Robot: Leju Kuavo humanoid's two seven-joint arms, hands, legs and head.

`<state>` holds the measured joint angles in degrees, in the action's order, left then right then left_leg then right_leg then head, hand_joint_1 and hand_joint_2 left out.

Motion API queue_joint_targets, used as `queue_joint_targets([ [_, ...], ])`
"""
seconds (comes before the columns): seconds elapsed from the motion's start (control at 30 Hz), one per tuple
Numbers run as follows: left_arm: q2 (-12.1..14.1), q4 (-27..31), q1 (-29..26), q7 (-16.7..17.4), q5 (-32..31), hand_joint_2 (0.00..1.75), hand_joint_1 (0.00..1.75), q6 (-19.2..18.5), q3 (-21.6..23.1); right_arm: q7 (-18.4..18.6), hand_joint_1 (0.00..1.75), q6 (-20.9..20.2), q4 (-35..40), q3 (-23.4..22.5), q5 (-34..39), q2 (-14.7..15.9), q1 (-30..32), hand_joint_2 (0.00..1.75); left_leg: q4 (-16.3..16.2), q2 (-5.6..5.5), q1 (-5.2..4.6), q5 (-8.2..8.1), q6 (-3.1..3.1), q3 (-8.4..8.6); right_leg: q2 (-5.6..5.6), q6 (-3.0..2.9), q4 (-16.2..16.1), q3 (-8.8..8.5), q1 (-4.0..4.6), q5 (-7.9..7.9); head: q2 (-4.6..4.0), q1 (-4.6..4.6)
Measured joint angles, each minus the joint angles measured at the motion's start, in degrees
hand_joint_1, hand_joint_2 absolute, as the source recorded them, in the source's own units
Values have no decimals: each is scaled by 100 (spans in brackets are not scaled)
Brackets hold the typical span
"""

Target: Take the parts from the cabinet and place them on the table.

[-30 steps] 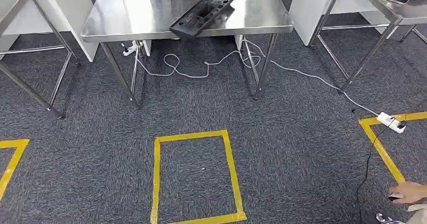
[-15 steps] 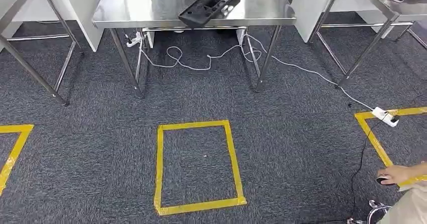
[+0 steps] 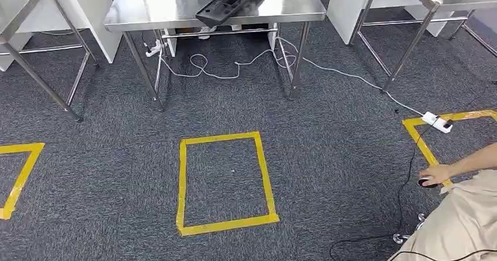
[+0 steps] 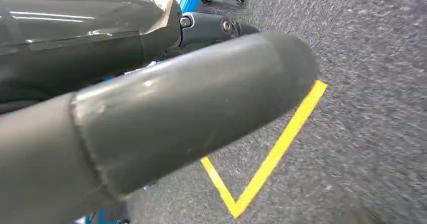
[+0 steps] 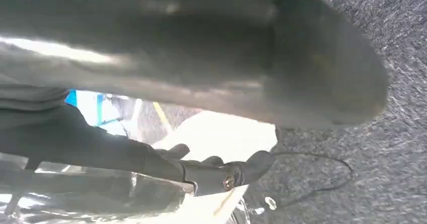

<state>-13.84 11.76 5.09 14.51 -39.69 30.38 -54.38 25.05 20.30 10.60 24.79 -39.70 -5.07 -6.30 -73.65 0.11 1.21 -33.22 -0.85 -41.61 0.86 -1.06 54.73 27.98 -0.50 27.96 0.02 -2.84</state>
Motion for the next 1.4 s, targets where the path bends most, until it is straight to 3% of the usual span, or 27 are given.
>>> queue_joint_targets([
  [0.07, 20, 0, 0, -33, -37, 0, 0, -42, 15, -76, 0, 136, 0, -44, 31, 2, 2, 0, -159, 0, 7, 355, -13, 170, 14, 24, 79, 183, 11, -109, 0, 0],
  [0.1, 24, 2, 1, -39, -42, 0, 0, -46, 20, -116, 0, 191, 0, -66, 44, 2, 0, 0, -22, 1, 13, 572, -6, 357, 14, 37, 143, 297, 10, -155, 0, 0],
  [0.13, 35, 2, 8, -46, -50, 0, 0, -48, 22, -153, 0, 241, 0, -99, 51, 2, -4, 0, 333, 0, 19, 700, 6, 689, 10, 72, 220, 430, 6, -192, 0, 2],
  [0.17, 41, 4, 34, -53, -55, 0, 0, -50, 24, -179, 0, 273, 2, -131, 51, -4, -22, 0, 857, -17, 24, 558, 26, 1104, 7, 97, 312, 515, 7, -219, 0, 2],
  [0.2, 48, 4, 55, -59, -57, 0, 0, -53, 26, -195, 0, 291, 9, -151, 51, -9, -22, 0, 1381, -38, 2, 231, 55, 1468, 5, 139, 366, 586, 41, -248, 0, 5],
  [0.27, 55, 4, 65, -74, -57, 0, 0, -53, 26, -232, 0, 324, 9, -184, 48, -11, -49, 0, 1530, -42, -48, 185, 150, 1394, 25, 211, 379, 613, 39, -337, 0, -22],
  [0.33, 61, 4, 66, -131, -57, 0, 0, -44, 26, -234, 0, 333, 7, -212, 51, -22, -38, 0, 1571, -22, -74, 313, 289, 1315, 20, 303, 318, 680, 58, -479, 0, -18],
  [0.37, 55, 2, 70, -159, -63, 0, 0, -37, 24, -234, 0, 333, 2, -230, 53, -15, -23, 0, 1623, 28, -29, 400, 338, 1277, 8, 300, 424, 718, 27, -405, 0, -7],
  [0.43, 66, 4, 63, -240, -107, 0, 0, -15, 28, -234, 0, 346, 0, -271, 68, -15, 14, 0, 1653, 23, -27, 564, 419, 1092, -34, 174, 903, 934, 19, 256, 0, -59],
  [0.47, 68, 4, 63, -302, -116, 0, 0, -20, 28, -252, 0, 366, 0, -289, 88, -13, 31, 0, 1650, 28, -26, 645, 415, 986, -44, 148, 1305, 1021, 4, 556, 0, -68],
  [0.5, 68, 4, 48, -394, -136, 0, 0, -55, 31, -295, 0, 409, 0, -317, 137, -4, 49, 0, 1646, 39, -28, 730, 402, 868, -47, 181, 1745, 1106, -20, 725, 0, -61],
  [0.57, 81, 4, 16, -531, -195, 0, 0, -169, 59, -398, 0, 522, -2, -422, 262, 15, 113, 0, 1636, 59, -22, 875, 368, 677, -48, 347, 2111, 1050, -46, 558, 0, -63],
  [0.63, 92, 4, -21, -621, -282, 0, 0, -277, 105, -500, 0, 623, -4, -544, 400, 39, 187, 0, 1627, 67, -6, 1009, 308, 508, -47, 501, 1613, 550, -78, 177, 0, -63],
  [0.67, 98, 4, -25, -654, -299, 0, 0, -317, 111, -551, 0, 667, -4, -602, 440, 44, 210, 0, 1617, 62, -5, 1072, 268, 511, -47, 492, 1075, 141, -95, 182, 0, -68],
  [0.7, 116, 5, -28, -688, -332, 0, 0, -361, 122, -601, 0, 700, -4, -651, 485, 39, 216, 0, 1594, 63, -40, 1115, 221, 461, -48, 437, 450, -368, -89, 333, 0, -83],
  [0.73, 118, 4, -35, -710, -356, 0, 0, -398, 140, -645, 0, 730, -4, -706, 511, 57, 222, 0, 1562, 73, -52, 1154, 182, 438, -78, 385, 9, -541, -28, 503, 0, -83],
  [0.83, 158, 4, -50, -750, -400, 0, 0, -442, 188, -730, 0, 776, -7, -827, 586, 55, 290, 0, 1614, 77, -20, 1278, 83, 443, -76, 243, 46, -436, -36, 482, 0, -61],
  [0.87, 166, 2, -70, -752, -400, 0, 0, -450, 201, -737, 0, 779, -9, -864, 599, 52, 313, 0, 1564, 61, 30, 1234, 46, 414, -59, 155, 37, -416, -129, 423, 0, -52],
  [0.9, 175, 2, -93, -752, -400, 0, 0, -450, 214, -737, 0, 781, -15, -883, 601, 48, 330, 0, 1379, 46, 36, 940, 43, 350, -43, 71, 37, -382, -97, 377, 0, -55],
  [0.97, 182, 2, -124, -752, -400, 0, 0, -453, 225, -739, 0, 785, -15, -927, 601, 50, 340, 0, 501, 11, 35, 266, 8, 59, -32, -22, 43, -281, -57, 300, 0, -39],
  [1.03, 188, 2, -134, -754, -400, 0, 0, -453, 236, -743, 0, 785, -17, -962, 601, 42, 373, 0, -252, 0, 35, 5, -11, -138, -25, -36, 51, -186, -7, 236, 0, -39],
  [1.07, 192, 2, -142, -752, -400, 0, 0, -453, 245, -743, 0, 785, -20, -973, 601, 42, 390, 0, -222, 0, 35, 71, 3, -36, -25, -20, 52, -161, 12, 222, 0, -39],
  [1.1, 199, 2, -150, -754, -400, 0, 0, -453, 249, -743, 0, 785, -24, -984, 604, 42, 404, 0, 72, 0, 34, 229, 30, 208, -26, -28, 54, -153, 25, 209, 0, -39],
  [1.17, 203, 2, -151, -752, -426, 0, 0, -453, 253, -774, 0, 798, -24, -1014, 649, 37, 405, 0, 1092, -9, 12, 585, 138, 889, -30, -20, 54, -184, 59, 204, 0, -39],
  [1.2, 225, 4, -146, -752, -452, 0, 0, -453, 258, -796, 0, 811, -24, -1025, 678, 18, 404, 0, 1460, -19, -12, 560, 220, 1108, -25, -15, 53, -182, 51, 204, 0, -41],
  [1.27, 234, 2, -153, -745, -479, 0, 0, -459, 269, -844, 0, 862, -24, -1069, 726, 18, 402, 0, 1565, 9, -52, 569, 241, 1160, -19, 46, 63, -126, 87, 169, 0, -46],
  [1.4, 234, 2, -164, -686, -520, 0, 0, -468, 280, -927, 0, 883, -26, -1185, 868, 17, 398, 0, 1647, 11, -101, 580, 218, 1133, -15, 65, 102, -56, 94, 178, 0, -48],
])
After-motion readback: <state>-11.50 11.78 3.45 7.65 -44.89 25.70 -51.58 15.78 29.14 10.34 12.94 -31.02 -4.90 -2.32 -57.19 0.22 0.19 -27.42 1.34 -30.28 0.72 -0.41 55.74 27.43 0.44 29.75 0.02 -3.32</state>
